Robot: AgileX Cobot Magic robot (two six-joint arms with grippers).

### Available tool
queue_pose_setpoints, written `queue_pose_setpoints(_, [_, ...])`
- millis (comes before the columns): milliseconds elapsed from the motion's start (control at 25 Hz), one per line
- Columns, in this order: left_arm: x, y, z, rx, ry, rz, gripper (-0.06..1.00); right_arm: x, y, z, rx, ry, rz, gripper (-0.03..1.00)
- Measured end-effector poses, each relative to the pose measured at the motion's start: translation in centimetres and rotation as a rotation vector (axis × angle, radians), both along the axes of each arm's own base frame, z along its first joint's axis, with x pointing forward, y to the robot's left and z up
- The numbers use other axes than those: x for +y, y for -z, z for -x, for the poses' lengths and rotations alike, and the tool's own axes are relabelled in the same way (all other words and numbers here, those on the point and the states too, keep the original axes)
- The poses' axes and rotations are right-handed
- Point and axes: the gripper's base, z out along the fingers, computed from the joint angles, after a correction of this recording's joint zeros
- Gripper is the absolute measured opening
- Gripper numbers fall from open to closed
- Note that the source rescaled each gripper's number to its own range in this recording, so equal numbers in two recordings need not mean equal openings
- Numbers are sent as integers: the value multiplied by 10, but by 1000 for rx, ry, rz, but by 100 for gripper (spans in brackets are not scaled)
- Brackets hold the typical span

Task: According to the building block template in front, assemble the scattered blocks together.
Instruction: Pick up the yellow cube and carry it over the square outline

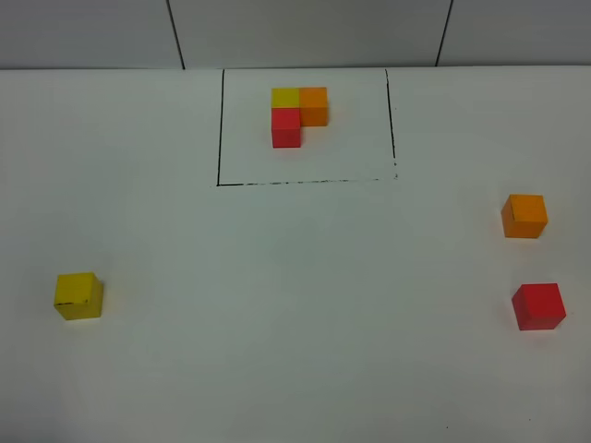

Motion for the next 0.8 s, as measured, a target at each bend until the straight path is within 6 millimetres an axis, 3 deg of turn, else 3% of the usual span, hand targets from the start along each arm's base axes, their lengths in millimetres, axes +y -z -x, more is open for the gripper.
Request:
queue_pose_setpoints(400, [0,0,0,-2,0,0,67,0,0,0,0,1,1,80])
queue_pose_setpoints(520, [1,-8,-5,-26,-7,-5,74,0,0,0,0,1,1,80])
queue_pose_setpoints(640, [3,-20,-22,-1,-26,-37,87,0,0,0,0,1,1,80])
queue_pose_setpoints(800, [3,-32,-67,190,-60,-48,98,0,0,0,0,1,1,80])
